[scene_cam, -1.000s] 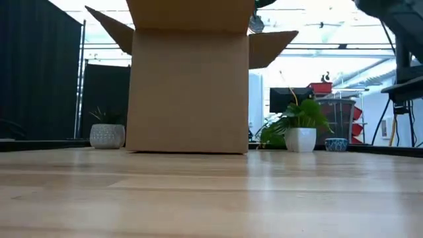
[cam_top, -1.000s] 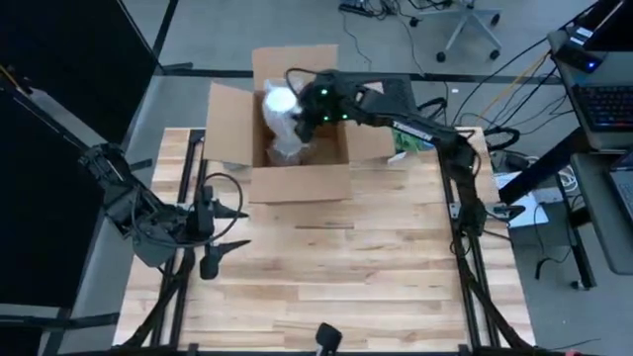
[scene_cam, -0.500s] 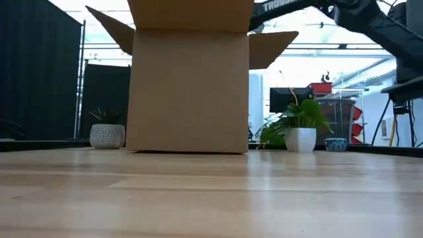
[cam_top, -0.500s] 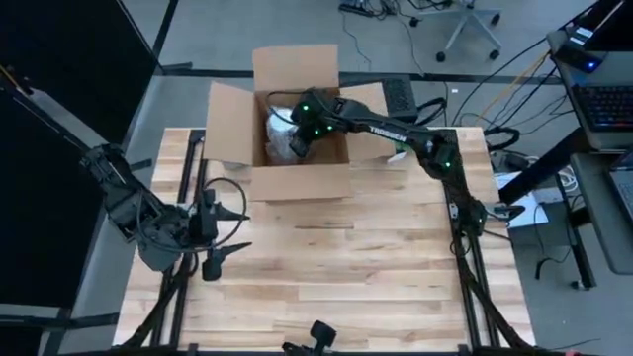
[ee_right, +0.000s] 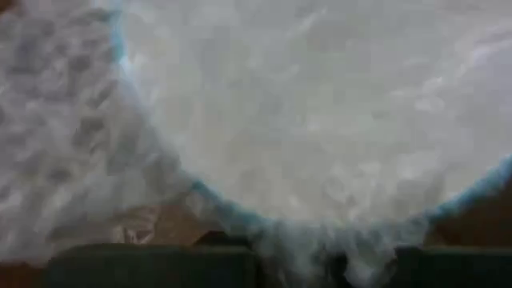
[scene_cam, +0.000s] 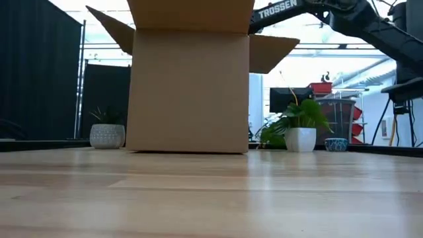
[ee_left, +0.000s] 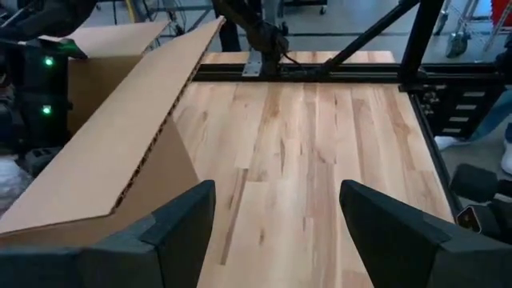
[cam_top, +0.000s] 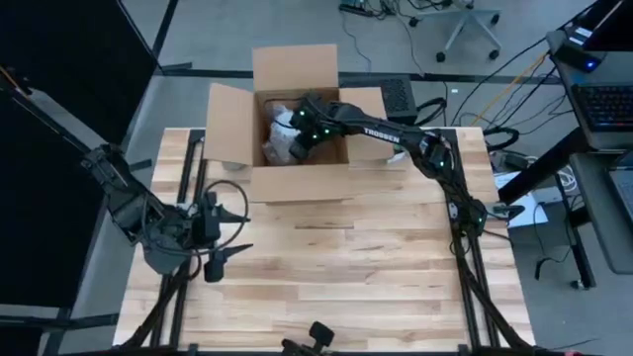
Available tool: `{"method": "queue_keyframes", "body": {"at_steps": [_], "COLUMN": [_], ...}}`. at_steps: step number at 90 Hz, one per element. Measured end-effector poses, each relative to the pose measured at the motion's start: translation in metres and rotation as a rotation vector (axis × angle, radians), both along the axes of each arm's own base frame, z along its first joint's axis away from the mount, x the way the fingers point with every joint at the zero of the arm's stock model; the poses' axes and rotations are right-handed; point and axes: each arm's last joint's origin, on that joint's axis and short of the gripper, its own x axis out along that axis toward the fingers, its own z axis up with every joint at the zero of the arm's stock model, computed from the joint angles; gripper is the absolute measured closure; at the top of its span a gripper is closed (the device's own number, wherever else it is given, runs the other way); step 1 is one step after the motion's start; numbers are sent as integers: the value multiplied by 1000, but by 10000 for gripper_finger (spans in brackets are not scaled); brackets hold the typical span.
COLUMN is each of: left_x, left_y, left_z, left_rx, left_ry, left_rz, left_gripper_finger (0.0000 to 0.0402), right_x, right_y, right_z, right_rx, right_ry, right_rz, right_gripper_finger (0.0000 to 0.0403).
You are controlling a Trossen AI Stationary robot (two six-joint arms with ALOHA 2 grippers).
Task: Wrap mug
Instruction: Put the wrapped red mug into the cardboard box
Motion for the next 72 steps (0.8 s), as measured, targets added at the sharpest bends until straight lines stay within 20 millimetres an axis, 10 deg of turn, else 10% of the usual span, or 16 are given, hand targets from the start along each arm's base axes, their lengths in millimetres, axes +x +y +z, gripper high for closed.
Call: {"method": "queue_keyframes", "body": {"at_steps": [37,72], "left_x": [0,0], "left_y": [0,0], "left_z": [0,0], "left_rx": [0,-1], "left_ry": [-1,-1], "left_rz": [-2,-2], "left_gripper_finger": [144,144], "right_x": [-31,-26], "right_y": [1,0], "right_z": [48,22], "right_rx": [-94,-55], "right_ry": [50,143], "right_rz": [-39,-11], "right_gripper_finger": [369,368]}}
